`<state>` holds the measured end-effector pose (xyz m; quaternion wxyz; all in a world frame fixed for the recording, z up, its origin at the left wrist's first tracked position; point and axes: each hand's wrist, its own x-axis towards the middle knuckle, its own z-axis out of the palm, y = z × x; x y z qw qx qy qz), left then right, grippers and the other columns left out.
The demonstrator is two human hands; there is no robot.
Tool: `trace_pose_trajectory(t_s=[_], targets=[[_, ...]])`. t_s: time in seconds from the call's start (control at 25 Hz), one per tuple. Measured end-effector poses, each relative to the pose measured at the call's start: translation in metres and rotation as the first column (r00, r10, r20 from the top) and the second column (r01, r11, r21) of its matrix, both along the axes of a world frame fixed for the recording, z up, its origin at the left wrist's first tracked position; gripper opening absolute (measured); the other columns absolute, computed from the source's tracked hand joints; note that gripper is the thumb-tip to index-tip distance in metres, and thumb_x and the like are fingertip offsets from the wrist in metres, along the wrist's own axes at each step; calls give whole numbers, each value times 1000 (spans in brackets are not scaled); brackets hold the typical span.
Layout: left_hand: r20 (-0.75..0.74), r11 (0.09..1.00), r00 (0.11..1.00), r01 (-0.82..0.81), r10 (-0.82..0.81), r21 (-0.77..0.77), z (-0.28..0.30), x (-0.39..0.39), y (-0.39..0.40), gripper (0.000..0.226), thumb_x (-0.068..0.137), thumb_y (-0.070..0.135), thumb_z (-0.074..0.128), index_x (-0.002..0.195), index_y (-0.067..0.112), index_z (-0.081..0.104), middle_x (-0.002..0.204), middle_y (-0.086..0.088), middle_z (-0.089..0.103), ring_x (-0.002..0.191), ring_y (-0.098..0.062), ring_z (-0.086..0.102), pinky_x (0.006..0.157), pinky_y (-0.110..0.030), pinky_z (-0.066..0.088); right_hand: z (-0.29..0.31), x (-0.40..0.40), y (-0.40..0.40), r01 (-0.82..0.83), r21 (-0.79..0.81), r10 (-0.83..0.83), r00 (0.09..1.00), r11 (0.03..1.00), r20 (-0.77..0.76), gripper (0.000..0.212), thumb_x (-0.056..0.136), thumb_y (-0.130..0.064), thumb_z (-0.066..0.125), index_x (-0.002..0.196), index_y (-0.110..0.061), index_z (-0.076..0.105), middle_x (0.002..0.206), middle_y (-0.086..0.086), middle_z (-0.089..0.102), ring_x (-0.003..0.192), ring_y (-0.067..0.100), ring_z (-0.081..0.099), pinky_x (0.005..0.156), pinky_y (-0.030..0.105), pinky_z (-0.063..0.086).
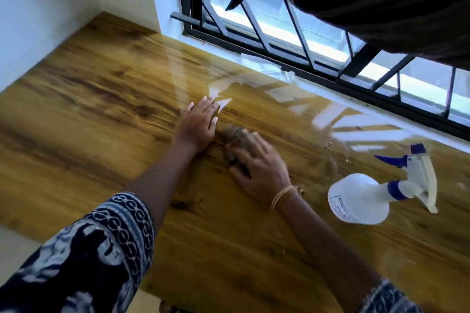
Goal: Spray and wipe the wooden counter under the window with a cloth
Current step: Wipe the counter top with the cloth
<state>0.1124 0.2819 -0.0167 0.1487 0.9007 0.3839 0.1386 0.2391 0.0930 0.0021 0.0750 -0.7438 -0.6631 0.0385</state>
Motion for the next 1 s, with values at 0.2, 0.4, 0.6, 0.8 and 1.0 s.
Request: trace_pose_trajectory(t_s=[0.2, 0.4, 0.6, 0.8, 1.0], targets=[[31, 1000, 1000, 3, -4, 23, -1, 1, 5, 52, 92, 24, 40, 144, 16, 43, 153, -1, 37, 144, -18, 29, 116, -41, 21, 3, 74, 51, 272, -14, -271, 961, 962, 50, 51, 95, -57, 35, 140, -34, 43, 159, 6, 22, 146, 33, 19, 116, 52, 24], [22, 999, 1000, 7, -8, 31, -3, 2, 5, 51, 93, 24, 40, 144, 18, 43, 153, 0, 37, 144, -16, 28, 116, -40, 21, 9, 148, 98, 763, -127, -774, 626, 634, -99, 56, 96, -57, 33, 148, -36, 30, 161, 11, 12, 146, 35, 14, 118, 50, 17], [34, 1000, 999, 2, -3, 30, -3, 1, 6, 51, 93, 25, 39, 142, 15, 44, 151, -3, 40, 143, -17, 31, 116, -40, 22, 0, 43, 112, 169, -20, -168, 984, 985, 52, 55, 95, -58, 34, 145, -37, 36, 159, 10, 21, 143, 34, 25, 112, 48, 31], [74, 1000, 997, -9, 8, 14, -3, 0, 6, 48, 95, 20, 46, 142, 13, 45, 150, -4, 41, 142, -18, 32, 117, -41, 23, 7, 102, 138, 168, 2, -167, 983, 986, 80, 54, 94, -60, 32, 142, -37, 39, 154, 6, 31, 132, 31, 40, 102, 44, 42], [59, 1000, 998, -12, 11, 18, -5, 1, 6, 49, 95, 21, 43, 143, 15, 43, 151, -2, 40, 143, -17, 31, 117, -41, 23, 2, 115, 169, 760, -63, -762, 646, 647, -37, 58, 96, -56, 31, 148, -31, 29, 158, 15, 19, 143, 39, 20, 114, 51, 24]])
